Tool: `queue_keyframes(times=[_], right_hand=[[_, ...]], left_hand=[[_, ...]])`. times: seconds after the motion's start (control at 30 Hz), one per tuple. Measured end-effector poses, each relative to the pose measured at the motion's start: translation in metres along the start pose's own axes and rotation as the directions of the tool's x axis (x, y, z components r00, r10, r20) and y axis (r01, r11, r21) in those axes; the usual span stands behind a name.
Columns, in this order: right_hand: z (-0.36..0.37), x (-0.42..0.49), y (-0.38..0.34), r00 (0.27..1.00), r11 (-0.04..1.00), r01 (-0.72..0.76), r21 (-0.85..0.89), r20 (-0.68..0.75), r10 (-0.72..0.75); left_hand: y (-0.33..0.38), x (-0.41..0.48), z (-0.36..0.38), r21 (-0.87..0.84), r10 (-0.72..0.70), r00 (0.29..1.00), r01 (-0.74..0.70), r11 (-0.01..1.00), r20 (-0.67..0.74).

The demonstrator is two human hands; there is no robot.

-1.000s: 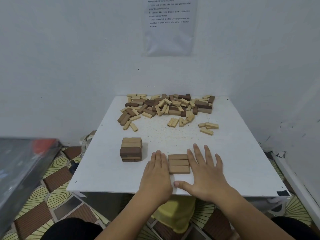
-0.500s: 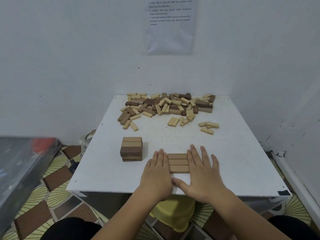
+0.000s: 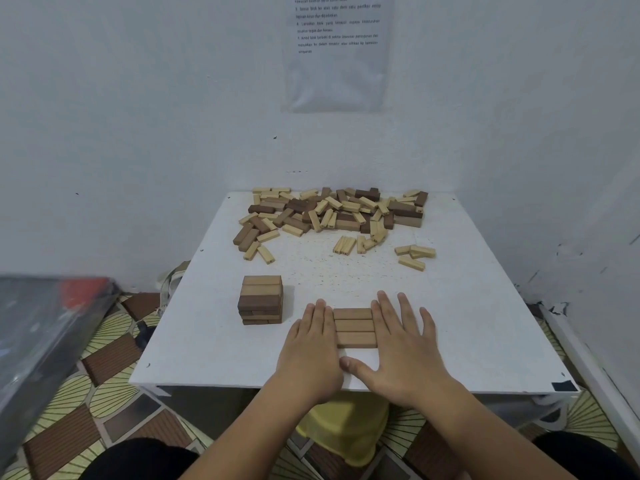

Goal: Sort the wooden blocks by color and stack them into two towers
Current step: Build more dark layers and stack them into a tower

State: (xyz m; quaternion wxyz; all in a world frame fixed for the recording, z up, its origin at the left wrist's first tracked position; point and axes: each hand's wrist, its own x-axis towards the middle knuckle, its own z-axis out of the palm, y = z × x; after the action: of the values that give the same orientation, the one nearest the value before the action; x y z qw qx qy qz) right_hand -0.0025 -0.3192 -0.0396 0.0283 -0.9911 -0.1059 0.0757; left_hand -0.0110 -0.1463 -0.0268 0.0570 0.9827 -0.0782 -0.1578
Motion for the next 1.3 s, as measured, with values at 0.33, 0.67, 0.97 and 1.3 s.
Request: queue_keyframes(times=[0.33, 0.67, 0.97, 1.3], right_hand=[[-0.014, -0.004, 0.021, 0.992, 0.990, -0.089, 0.112, 0.099, 0.078], [-0.043, 0.022, 0.029, 0.980, 0.954, 0.158, 0.255, 0.076, -0.183], [-0.040, 0.027, 0.022, 0.981, 0.937, 0.178, 0.301, 0.016, -0.191], [-0.034, 0.032, 0.024, 0.982, 0.932, 0.181, 0.314, -0.003, -0.189]], left_hand=[[-0.003, -0.012, -0.015, -0.068, 0.027, 0.997, -0.031, 0.997, -0.069], [-0.005, 0.017, -0.054, -0.092, 0.179, 0.984, -0.179, 0.980, -0.007], [-0.010, 0.028, -0.045, -0.164, 0.207, 0.976, -0.216, 0.963, -0.069], [-0.016, 0.026, -0.044, -0.225, 0.181, 0.981, -0.194, 0.955, -0.076]])
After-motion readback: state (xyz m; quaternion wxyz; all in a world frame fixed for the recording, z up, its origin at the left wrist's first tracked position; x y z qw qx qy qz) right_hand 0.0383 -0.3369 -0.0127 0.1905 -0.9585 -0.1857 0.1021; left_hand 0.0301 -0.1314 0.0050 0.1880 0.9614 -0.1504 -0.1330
